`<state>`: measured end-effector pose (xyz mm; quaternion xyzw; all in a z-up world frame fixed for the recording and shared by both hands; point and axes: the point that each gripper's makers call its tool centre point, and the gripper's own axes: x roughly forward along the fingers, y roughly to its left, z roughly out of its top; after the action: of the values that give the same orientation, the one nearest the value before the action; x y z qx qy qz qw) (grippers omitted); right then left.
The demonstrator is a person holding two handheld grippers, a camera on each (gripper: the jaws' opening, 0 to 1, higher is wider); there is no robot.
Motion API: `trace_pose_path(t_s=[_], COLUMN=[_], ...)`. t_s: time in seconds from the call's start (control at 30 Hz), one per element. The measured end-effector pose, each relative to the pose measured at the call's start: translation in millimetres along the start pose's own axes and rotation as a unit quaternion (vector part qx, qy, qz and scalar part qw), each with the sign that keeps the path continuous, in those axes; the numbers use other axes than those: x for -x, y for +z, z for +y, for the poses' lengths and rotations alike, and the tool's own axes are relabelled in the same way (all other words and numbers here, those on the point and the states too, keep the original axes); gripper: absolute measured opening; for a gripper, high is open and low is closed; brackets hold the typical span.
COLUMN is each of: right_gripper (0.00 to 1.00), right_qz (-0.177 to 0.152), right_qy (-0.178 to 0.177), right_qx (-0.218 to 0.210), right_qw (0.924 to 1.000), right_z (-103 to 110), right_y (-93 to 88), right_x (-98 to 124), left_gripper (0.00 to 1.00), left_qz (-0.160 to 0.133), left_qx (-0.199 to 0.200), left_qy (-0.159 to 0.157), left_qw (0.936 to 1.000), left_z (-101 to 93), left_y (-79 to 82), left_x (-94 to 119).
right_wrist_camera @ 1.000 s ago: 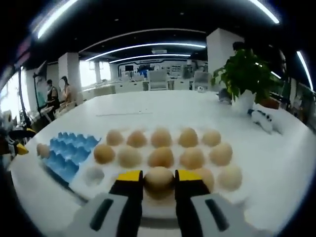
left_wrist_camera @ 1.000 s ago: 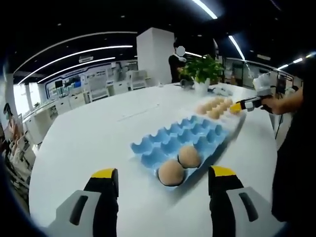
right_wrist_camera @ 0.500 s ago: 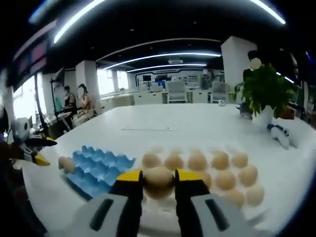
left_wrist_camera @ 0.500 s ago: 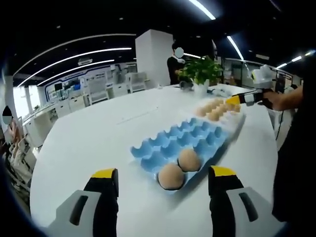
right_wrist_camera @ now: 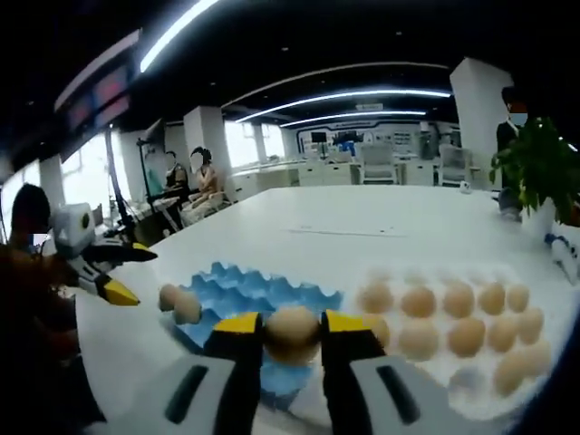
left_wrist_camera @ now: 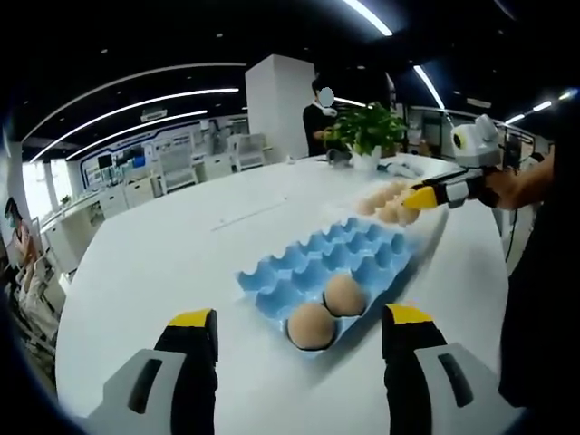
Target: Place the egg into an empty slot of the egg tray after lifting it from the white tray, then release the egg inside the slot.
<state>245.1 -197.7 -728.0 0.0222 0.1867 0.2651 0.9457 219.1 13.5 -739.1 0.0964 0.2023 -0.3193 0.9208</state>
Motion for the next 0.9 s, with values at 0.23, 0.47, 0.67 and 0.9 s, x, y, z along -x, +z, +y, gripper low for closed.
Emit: trace_pose_path(t_s=[0.23,0.47,0.67,0.9], right_gripper=[0.25,0.25,0.25,0.25], right_qz=[0.009,0.026,0.041,0.053], right_qy=[0.067,0.112,0.132,0.139], right_qx=[0.034,0.071,0.080,0.093], right_qw=[0.9971,0.9908,0.9871,0.9845], right_z=[45,73,86,88], right_y=[-1.8,-11.0,-23.8,-32.4], right_x=[-23,-41,-53,-61], left_gripper=[0.74,0.74,0.74,0.74], left_qz=[-0.004,-0.008,-0.010,-0.009], left_qx=[-0.001,-0.004,-0.006,-0.003], left_qy=[0.000,0.002,0.003,0.003], left_qw=[1.0000,1.0000,0.9999,0.9999], left_z=[0.3,1.6,2.1,2.4], left_y=[1.8,4.7,5.7,4.9], left_x=[1,2,4,5])
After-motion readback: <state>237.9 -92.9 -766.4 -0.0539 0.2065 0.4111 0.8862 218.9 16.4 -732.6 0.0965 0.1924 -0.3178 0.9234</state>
